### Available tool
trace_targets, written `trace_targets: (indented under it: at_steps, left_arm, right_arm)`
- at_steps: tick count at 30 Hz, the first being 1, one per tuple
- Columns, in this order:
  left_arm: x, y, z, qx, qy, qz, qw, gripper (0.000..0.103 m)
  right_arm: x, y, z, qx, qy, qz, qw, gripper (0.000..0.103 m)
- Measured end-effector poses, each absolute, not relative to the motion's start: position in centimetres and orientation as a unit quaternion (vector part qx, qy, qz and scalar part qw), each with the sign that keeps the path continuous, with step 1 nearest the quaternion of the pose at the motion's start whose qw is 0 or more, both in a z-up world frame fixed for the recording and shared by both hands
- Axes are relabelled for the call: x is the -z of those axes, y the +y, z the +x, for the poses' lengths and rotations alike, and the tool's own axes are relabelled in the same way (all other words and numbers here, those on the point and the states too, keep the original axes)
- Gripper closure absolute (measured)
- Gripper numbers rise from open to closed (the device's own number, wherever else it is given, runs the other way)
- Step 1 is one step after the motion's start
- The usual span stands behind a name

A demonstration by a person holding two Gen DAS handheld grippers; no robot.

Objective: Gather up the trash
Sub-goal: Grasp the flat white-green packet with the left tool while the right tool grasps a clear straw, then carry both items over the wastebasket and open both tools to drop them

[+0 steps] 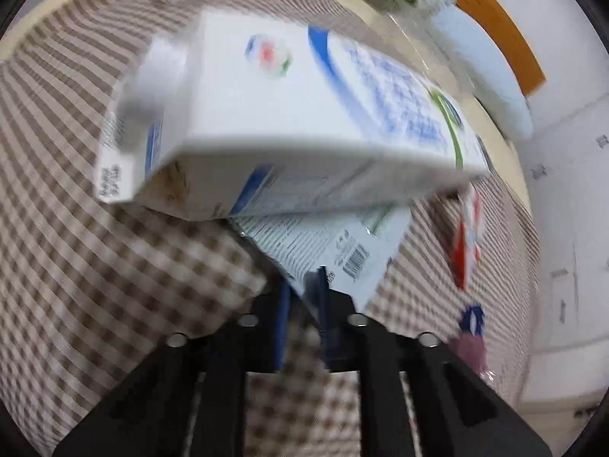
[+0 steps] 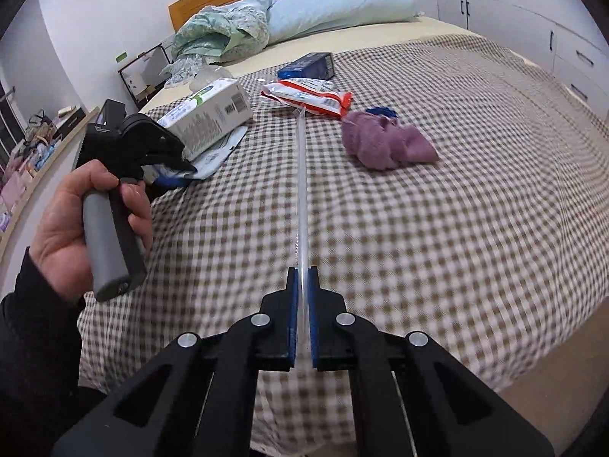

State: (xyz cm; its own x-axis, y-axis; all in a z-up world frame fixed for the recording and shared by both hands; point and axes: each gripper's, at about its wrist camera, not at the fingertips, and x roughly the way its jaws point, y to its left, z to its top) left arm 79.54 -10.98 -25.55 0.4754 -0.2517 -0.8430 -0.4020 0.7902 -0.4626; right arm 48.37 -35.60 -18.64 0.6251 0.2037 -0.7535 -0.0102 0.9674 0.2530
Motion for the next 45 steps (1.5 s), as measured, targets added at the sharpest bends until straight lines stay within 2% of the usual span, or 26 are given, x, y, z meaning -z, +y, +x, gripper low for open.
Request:
trace_targets:
  at_steps: [2, 6, 10, 19, 26, 33, 40, 41, 44, 45]
  left_arm:
    - [25.0, -11.5, 78.1, -0.022, 0.514, -0.32, 0.795, 0.099]
    - [22.9, -13.4, 72.1, 0.057, 0.513, -0.256, 0.817, 0.102]
    - [21.3, -15.5, 65.0, 0.113, 0.515, -0.199, 0.826, 0.103]
    - [18.4, -17.4, 55.0, 0.145, 0.497, -0.126, 0.846, 0.103]
    - [17.8, -22.5, 48.7, 0.23, 0.517, -0.088, 0.82, 0.103]
    - [22.5, -31.2, 43.6, 0.298, 0.599, -0.047, 0.742, 0.103]
    - [31.3, -36.6, 39.6, 0.244, 0.708, -0.001, 0.663, 0.103]
    - [32.0, -37.1, 39.3, 0.24, 0.715, 0.003, 0.657, 0.103]
    - [35.3, -39.3, 37.8, 0.209, 0.735, 0.042, 0.644, 0.103]
    - [36.0, -39.8, 37.7, 0.205, 0.736, 0.054, 0.643, 0.103]
  right_arm:
    - [18.3, -36.6, 47.1, -0.059, 0.425, 0.123, 0.895, 0.098]
    - [17.7, -37.9, 44.7, -0.058, 0.416, 0.127, 0.898, 0.098]
    - [17.7, -39.2, 42.0, -0.053, 0.417, 0.13, 0.898, 0.098]
    - [18.5, -42.4, 34.1, -0.018, 0.43, 0.145, 0.891, 0.098]
    - [22.4, -47.9, 25.5, 0.056, 0.483, 0.152, 0.861, 0.098]
    - [31.4, -50.0, 18.4, 0.08, 0.587, 0.173, 0.787, 0.098]
    - [42.0, -50.7, 16.7, 0.071, 0.666, 0.155, 0.726, 0.097]
    - [42.9, -50.9, 17.1, 0.065, 0.665, 0.15, 0.729, 0.095]
    - [45.2, -52.7, 17.9, 0.114, 0.656, 0.125, 0.736, 0.035]
    - [45.4, -53.6, 17.9, 0.127, 0.649, 0.14, 0.737, 0.035]
